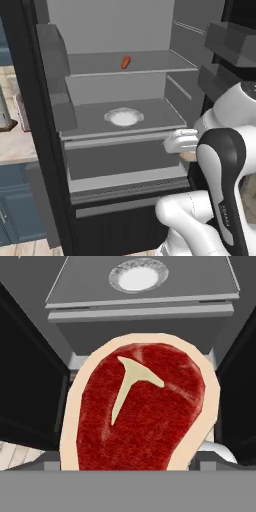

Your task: Transport the steak from the fridge to the microwave and turn on the microwave.

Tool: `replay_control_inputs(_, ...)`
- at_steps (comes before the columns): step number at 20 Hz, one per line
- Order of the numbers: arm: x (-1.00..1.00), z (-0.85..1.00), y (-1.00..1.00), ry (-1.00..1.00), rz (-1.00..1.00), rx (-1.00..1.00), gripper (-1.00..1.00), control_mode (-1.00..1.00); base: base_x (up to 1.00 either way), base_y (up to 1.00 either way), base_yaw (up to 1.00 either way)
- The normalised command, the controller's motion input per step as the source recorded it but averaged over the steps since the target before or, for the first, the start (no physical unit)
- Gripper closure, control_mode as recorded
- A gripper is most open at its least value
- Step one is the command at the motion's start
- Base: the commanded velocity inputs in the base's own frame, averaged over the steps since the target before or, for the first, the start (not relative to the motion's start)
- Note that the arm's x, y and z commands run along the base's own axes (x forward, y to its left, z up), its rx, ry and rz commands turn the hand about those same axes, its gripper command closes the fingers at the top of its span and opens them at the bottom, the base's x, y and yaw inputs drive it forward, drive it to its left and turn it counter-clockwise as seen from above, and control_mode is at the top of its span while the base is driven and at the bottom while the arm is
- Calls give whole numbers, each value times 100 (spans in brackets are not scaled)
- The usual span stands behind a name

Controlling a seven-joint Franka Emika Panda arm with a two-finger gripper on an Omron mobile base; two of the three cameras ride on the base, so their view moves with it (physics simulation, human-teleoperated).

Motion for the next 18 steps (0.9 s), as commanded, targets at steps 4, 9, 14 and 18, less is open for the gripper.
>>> replay_control_inputs(4,0,0,0,0,0,0,100,100,-60,0,0)
replay_control_inputs(9,0,0,0,0,0,0,100,100,-60,0,0)
replay_control_inputs(14,0,0,0,0,0,0,100,100,-53,6,0)
replay_control_inputs(18,0,0,0,0,0,0,100,100,-49,40,0)
